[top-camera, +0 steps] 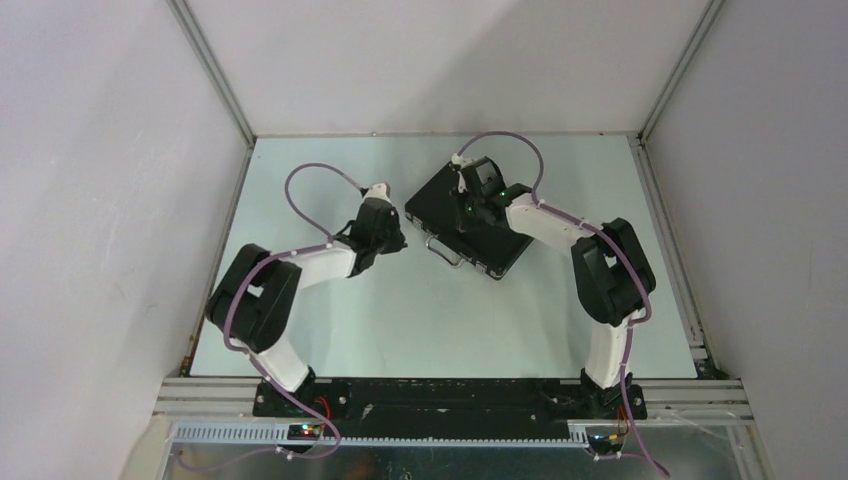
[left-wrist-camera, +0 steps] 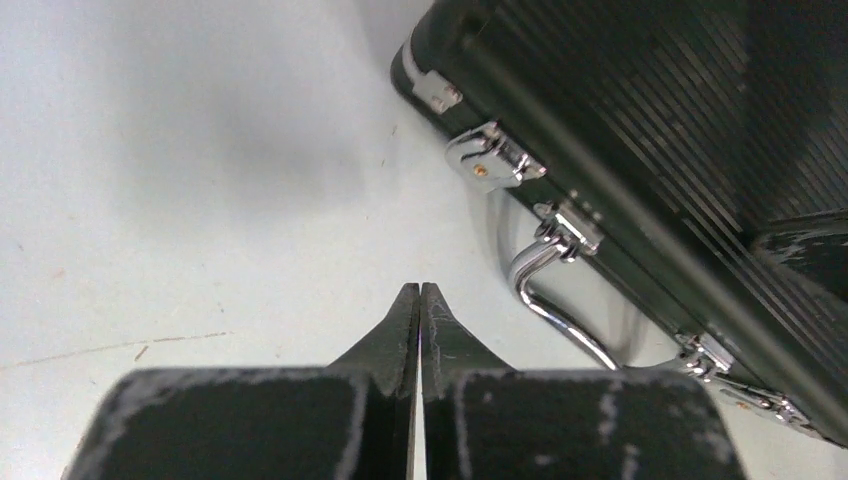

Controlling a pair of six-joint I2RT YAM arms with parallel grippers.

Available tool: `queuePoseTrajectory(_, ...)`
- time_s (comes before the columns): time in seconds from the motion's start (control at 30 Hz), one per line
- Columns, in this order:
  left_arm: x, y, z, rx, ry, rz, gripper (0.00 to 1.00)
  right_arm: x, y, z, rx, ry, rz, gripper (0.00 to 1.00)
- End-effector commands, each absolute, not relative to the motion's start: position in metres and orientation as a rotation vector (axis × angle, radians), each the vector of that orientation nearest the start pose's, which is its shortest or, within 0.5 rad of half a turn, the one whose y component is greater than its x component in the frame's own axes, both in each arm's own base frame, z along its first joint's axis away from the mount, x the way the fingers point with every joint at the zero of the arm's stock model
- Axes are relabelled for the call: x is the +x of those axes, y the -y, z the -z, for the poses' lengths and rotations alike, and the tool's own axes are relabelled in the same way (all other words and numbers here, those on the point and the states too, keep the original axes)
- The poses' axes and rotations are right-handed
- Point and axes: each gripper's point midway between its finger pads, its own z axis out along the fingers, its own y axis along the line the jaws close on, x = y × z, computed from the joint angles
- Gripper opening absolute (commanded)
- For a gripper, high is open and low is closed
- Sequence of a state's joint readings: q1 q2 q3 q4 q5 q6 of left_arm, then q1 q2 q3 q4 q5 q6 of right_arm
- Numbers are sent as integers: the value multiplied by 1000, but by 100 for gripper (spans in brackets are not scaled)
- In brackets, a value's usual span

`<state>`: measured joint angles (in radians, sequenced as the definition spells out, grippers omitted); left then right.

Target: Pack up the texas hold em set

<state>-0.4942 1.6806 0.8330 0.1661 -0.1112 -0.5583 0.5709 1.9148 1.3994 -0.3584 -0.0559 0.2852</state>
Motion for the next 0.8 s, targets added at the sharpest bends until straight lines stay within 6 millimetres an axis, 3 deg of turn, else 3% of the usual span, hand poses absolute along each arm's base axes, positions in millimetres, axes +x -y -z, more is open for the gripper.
queuePoseTrajectory(0.0, 396, 210, -75, -104, -2197, 432, 0, 373, -267, -62, -397, -2547, -398, 0)
queuePoseTrajectory(0.2, 423, 243, -69, -79, -2233, 544, 0, 375, -265, -64, -386, -2526, -384, 0)
queuePoseTrajectory(0.33, 420, 244, -82, -66, -2212, 589, 0, 370, -258, -77, -376, -2453, -379, 0)
queuePoseTrajectory(0.37, 419, 239, -101, -76, -2164, 589, 0, 374, -257, -93, -361, -2394, -385, 0)
queuePoseTrajectory(0.4, 411, 228, -96, -87, -2165, 546, 0, 373, -251, -102, -344, -2361, -366, 0)
queuePoseTrajectory(0.53, 387, 190, -124, -92, -2113, 409, 0, 371, -235, -138, -288, -2205, -328, 0)
queuePoseTrajectory(0.57, 379, 177, -132, -100, -2089, 362, 0, 368, -229, -137, -273, -2173, -304, 0)
queuePoseTrajectory(0.6, 375, 169, -138, -108, -2071, 343, 0, 369, -228, -163, -245, -2084, -331, 0)
queuePoseTrajectory(0.63, 365, 155, -146, -122, -2039, 306, 0, 363, -219, -157, -232, -2077, -303, 0)
queuePoseTrajectory(0.67, 360, 146, -167, -137, -1978, 308, 1, 363, -216, -184, -197, -1982, -332, 3)
queuePoseTrajectory(0.7, 352, 133, -163, -152, -1969, 257, 4, 357, -205, -178, -173, -1976, -301, 5)
queuePoseTrajectory(0.73, 346, 124, -181, -171, -1907, 257, 11, 355, -198, -202, -134, -1896, -318, 9)
queuePoseTrajectory(0.77, 341, 111, -177, -176, -1892, 204, 16, 350, -186, -198, -98, -1889, -280, 13)
